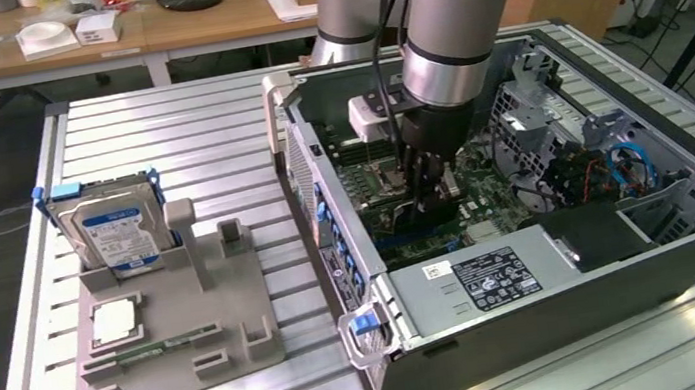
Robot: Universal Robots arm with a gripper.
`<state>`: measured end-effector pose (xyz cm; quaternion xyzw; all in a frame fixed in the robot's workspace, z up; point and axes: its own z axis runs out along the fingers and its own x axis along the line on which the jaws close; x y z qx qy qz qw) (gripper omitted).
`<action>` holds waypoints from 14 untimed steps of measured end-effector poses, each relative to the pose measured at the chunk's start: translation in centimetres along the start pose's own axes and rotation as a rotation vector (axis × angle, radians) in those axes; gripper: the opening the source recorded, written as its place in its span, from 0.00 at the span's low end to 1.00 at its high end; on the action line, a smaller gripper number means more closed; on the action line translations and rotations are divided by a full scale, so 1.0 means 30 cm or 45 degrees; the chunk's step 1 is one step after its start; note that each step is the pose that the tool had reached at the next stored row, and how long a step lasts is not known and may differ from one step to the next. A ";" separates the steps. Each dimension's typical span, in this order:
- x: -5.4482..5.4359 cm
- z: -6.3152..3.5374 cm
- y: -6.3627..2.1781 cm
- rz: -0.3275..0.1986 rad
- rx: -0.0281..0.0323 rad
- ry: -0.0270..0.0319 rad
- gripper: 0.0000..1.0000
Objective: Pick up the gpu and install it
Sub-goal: 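Insert the gpu into the slot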
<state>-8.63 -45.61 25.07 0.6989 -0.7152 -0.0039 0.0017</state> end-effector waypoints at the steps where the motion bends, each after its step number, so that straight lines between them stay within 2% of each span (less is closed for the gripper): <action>1: 0.000 0.001 0.000 0.000 -0.0002 0.0012 0.26; 11: 0.000 0.003 0.000 0.000 0.0000 0.0027 0.26; 14: 0.001 0.005 0.001 0.000 0.0061 0.0030 0.26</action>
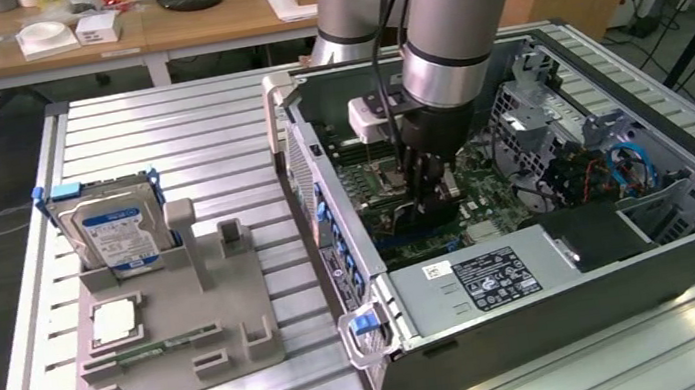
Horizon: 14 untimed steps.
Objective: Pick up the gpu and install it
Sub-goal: 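Insert the gpu into the slot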
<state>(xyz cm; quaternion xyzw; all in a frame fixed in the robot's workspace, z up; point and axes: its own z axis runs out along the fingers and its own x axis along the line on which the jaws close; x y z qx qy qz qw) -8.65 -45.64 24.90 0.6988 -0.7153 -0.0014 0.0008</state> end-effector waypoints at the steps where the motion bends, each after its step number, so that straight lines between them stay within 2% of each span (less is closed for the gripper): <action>1: 0.000 0.002 0.000 0.000 0.0044 0.0001 0.26; 2: 0.000 0.004 0.000 0.000 0.0095 -0.0008 0.26; 5: 0.000 0.008 0.001 0.000 0.0180 -0.0006 0.26; 14: 0.000 0.009 0.007 0.000 0.0193 -0.0010 0.26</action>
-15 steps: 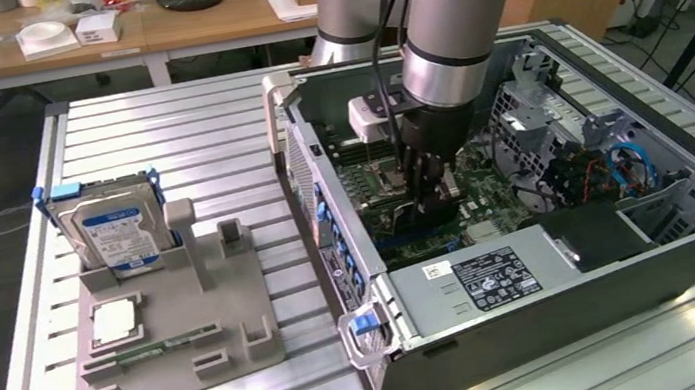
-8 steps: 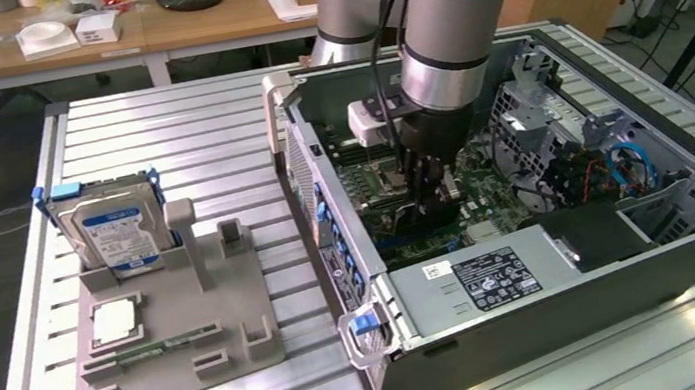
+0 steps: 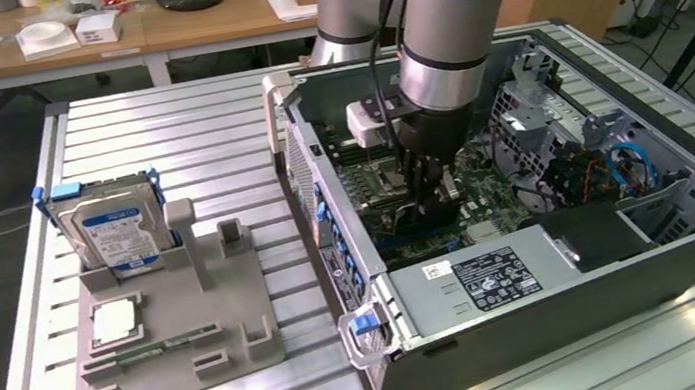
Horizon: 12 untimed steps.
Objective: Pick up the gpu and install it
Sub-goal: 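Insert the gpu into the slot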
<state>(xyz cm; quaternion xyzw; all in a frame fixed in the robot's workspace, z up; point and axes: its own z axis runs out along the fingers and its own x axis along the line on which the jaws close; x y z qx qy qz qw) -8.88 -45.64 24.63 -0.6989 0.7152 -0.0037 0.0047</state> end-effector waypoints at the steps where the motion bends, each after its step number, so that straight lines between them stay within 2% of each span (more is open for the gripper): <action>1: 0.000 0.000 0.000 0.000 0.0000 0.0001 0.26; 12: 0.000 0.001 0.000 0.000 -0.0004 -0.0001 0.26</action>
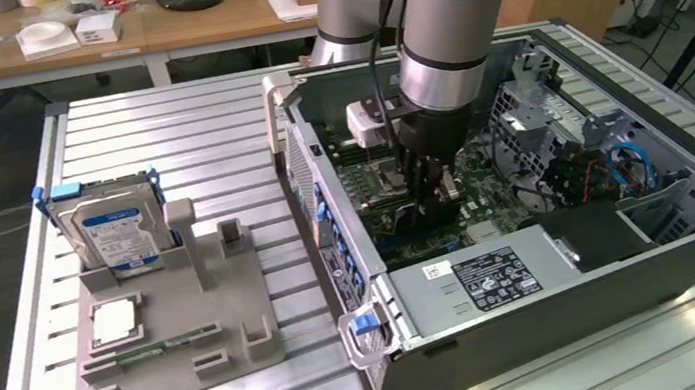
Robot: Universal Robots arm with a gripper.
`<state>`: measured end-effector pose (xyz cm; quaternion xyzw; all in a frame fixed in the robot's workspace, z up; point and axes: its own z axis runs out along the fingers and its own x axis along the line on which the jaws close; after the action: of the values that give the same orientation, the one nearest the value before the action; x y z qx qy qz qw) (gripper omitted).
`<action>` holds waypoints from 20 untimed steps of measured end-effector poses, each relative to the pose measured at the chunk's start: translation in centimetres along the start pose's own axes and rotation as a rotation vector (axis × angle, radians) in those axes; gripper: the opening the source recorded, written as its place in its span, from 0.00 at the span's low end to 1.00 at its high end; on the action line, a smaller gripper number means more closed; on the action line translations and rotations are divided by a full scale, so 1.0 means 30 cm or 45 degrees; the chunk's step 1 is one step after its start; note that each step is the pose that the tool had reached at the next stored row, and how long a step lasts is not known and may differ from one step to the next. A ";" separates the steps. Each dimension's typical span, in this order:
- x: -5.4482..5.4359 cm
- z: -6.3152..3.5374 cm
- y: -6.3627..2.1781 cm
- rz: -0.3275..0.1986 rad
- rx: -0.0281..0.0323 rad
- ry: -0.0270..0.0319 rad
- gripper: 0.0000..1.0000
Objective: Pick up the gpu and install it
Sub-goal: 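Insert the gpu into the slot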
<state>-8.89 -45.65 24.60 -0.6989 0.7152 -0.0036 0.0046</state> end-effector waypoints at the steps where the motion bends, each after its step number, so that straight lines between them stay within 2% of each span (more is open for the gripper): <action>1: 0.000 0.000 0.000 0.000 0.0000 -0.0001 0.26; 5: -0.001 -0.005 0.000 0.000 -0.0026 -0.0028 0.26; 8: -0.001 -0.021 0.000 0.000 -0.0065 -0.0013 0.26; 16: 0.000 -0.022 -0.002 0.000 -0.0062 -0.0004 0.26; 18: -0.001 -0.021 -0.003 0.000 -0.0060 0.0029 0.26; 20: -0.001 -0.016 -0.002 0.000 -0.0058 0.0119 0.26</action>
<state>-8.83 -45.64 25.08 -0.6989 0.7152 -0.0053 -0.0003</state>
